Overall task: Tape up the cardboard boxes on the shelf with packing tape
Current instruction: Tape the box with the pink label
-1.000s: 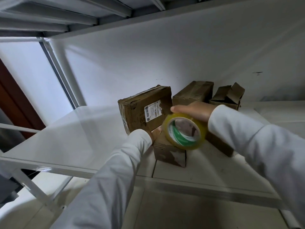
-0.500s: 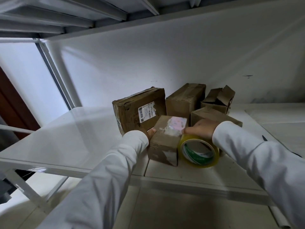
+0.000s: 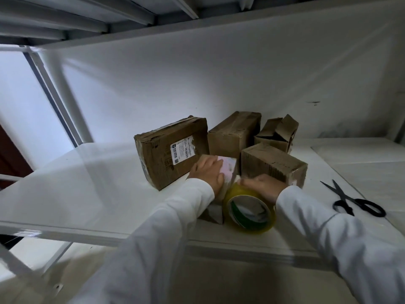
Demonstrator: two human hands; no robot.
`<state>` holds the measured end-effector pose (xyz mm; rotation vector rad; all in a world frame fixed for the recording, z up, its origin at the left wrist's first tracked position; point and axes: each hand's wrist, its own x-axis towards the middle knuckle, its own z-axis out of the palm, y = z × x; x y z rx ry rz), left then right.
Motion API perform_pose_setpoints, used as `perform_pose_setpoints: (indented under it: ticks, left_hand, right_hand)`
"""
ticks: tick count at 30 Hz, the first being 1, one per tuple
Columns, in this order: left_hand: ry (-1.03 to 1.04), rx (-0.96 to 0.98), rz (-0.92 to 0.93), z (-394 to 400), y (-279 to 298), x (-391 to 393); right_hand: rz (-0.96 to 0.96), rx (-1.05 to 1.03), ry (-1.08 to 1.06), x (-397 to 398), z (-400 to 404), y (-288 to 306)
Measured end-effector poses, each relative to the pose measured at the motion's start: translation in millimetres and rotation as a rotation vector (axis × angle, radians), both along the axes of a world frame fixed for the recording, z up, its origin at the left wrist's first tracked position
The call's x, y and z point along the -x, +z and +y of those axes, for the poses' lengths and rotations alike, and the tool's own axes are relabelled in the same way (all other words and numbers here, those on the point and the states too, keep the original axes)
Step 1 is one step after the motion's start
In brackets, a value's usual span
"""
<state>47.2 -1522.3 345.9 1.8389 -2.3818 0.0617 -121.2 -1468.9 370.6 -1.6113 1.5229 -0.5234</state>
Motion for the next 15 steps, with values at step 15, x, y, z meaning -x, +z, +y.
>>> perform_pose_setpoints:
  ticks: [15]
  left_hand:
    - [0.133, -0.198, -0.071, 14, 5, 1]
  right_hand:
    - [0.168, 0.022, 0.031, -4, -10, 0]
